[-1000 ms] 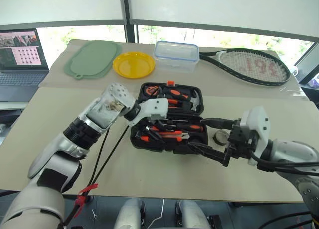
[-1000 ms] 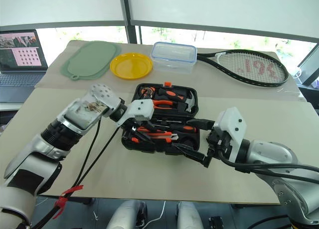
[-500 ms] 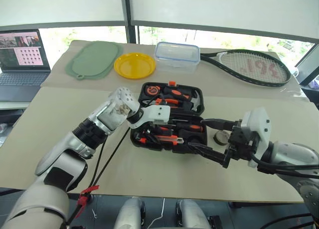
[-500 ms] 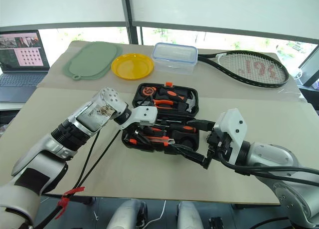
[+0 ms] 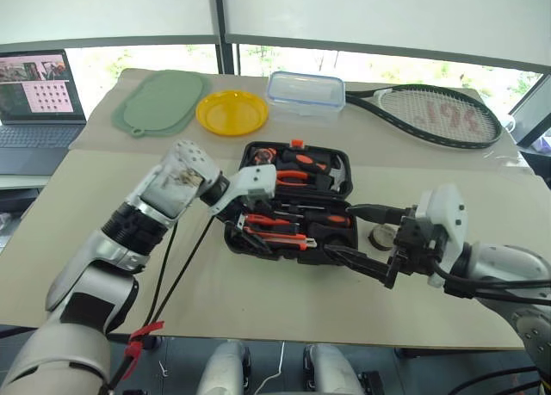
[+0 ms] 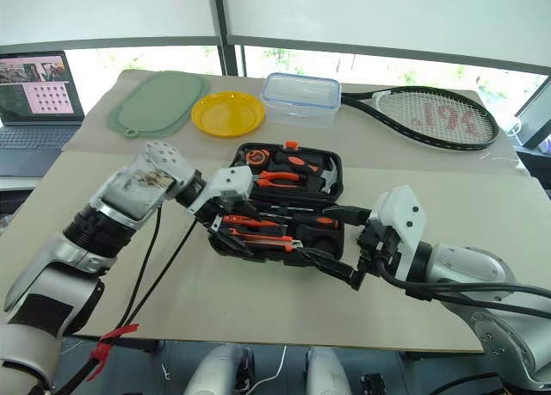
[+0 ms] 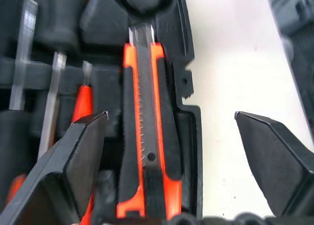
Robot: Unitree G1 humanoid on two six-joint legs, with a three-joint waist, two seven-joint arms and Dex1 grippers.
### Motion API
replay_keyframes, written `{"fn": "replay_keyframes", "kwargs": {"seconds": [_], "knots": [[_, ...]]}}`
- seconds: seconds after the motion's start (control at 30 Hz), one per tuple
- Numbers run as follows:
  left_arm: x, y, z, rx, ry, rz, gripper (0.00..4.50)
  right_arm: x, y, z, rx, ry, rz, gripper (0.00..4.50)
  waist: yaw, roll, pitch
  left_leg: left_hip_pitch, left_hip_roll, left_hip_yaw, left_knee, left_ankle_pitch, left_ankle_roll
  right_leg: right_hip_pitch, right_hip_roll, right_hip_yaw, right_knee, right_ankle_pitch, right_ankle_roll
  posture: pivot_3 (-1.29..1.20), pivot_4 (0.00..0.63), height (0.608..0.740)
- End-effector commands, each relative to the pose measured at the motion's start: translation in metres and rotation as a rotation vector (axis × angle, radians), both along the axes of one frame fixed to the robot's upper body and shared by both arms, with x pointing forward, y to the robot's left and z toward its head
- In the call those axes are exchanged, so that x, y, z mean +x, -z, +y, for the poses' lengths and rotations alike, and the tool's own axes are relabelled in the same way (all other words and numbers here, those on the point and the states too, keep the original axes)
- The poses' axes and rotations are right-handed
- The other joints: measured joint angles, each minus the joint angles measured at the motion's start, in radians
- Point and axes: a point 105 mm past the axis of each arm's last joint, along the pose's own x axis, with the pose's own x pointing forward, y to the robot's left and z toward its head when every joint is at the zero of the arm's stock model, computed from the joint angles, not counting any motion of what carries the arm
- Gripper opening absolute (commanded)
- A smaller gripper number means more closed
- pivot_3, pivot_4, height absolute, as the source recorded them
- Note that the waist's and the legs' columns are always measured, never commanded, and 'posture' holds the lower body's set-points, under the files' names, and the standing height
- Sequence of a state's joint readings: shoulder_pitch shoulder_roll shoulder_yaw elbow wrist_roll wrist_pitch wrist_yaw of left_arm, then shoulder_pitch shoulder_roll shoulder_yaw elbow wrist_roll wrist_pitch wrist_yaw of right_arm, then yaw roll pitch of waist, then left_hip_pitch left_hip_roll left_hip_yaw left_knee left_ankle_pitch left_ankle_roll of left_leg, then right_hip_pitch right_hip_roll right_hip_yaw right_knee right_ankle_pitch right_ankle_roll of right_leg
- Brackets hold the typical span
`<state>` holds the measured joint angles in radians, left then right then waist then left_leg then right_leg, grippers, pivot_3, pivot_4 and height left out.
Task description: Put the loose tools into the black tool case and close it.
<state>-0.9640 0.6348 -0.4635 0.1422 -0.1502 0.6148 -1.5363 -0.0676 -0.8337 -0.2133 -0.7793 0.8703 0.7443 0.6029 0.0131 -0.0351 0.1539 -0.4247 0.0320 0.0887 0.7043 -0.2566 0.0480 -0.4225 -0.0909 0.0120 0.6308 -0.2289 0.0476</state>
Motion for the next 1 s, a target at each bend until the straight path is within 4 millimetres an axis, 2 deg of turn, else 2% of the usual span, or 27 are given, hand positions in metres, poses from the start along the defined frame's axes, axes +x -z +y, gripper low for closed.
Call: {"fn": "replay_keyframes", "kwargs": {"seconds": [0.03, 0.07, 0.13, 0.3, 0.33, 0.4, 0.6, 1.0], "knots": [[0.001, -0.010, 0.001, -0.099, 0.008, -0.077, 3.94, -0.002, -0.008, 0.001, -0.005, -0.013, -0.046, 4.50, 0.001, 0.000, 0.000, 0.000, 0.000, 0.000, 0.000, 0.000, 0.000, 0.000, 0.000, 0.000, 0.000, 0.000, 0.000, 0.00, 0.150, 0.738], [0.001, -0.009, 0.002, -0.127, 0.016, -0.083, 3.71, -0.002, -0.008, 0.001, -0.006, -0.013, -0.046, 4.50, 0.001, 0.000, 0.000, 0.000, 0.000, 0.000, 0.000, 0.000, 0.000, 0.000, 0.000, 0.000, 0.000, 0.000, 0.000, 0.00, 0.150, 0.738], [0.000, -0.005, 0.005, -0.175, 0.018, -0.100, 2.86, -0.002, -0.009, 0.000, -0.010, -0.015, -0.046, 4.50, 0.000, 0.000, 0.000, 0.000, 0.000, 0.000, 0.000, 0.000, 0.000, 0.000, 0.000, 0.000, 0.000, 0.000, 0.000, 0.00, 0.150, 0.738], [0.006, 0.011, 0.009, -0.282, -0.043, -0.145, 1.08, -0.003, -0.009, 0.000, -0.015, -0.018, -0.041, 4.50, 0.000, 0.000, 0.000, 0.000, 0.000, 0.000, 0.000, 0.000, 0.000, 0.000, 0.000, 0.000, 0.000, 0.000, 0.000, 0.00, 0.150, 0.738], [0.005, 0.011, 0.008, -0.318, -0.048, -0.150, 0.60, -0.003, -0.009, 0.000, -0.015, -0.019, -0.039, 4.50, 0.000, 0.000, 0.000, 0.000, 0.000, 0.000, 0.000, 0.000, 0.000, 0.000, 0.000, 0.000, 0.000, 0.000, 0.000, 0.00, 0.150, 0.738], [0.004, 0.014, 0.007, -0.347, -0.062, -0.144, 0.04, -0.004, -0.009, 0.000, -0.016, -0.021, -0.034, 4.50, 0.001, 0.000, 0.000, 0.000, 0.000, 0.000, 0.000, 0.000, 0.000, 0.000, 0.000, 0.000, 0.000, 0.000, 0.000, 0.00, 0.150, 0.738], [0.009, 0.037, 0.014, -0.278, -0.132, -0.160, 0.04, -0.003, -0.009, 0.000, -0.023, -0.028, -0.028, 4.50, 0.000, 0.000, 0.000, 0.000, 0.000, 0.000, 0.000, 0.000, 0.000, 0.001, 0.000, 0.000, 0.000, 0.000, 0.000, 0.00, 0.150, 0.738], [0.007, 0.081, 0.024, -0.129, -0.111, -0.172, 0.04, 0.001, -0.009, 0.001, -0.019, -0.028, -0.020, 4.50, 0.000, 0.001, -0.001, 0.002, 0.001, 0.000, 0.000, 0.000, 0.000, 0.002, 0.000, 0.000, 0.000, 0.000, 0.000, 0.00, 0.150, 0.738]]}}
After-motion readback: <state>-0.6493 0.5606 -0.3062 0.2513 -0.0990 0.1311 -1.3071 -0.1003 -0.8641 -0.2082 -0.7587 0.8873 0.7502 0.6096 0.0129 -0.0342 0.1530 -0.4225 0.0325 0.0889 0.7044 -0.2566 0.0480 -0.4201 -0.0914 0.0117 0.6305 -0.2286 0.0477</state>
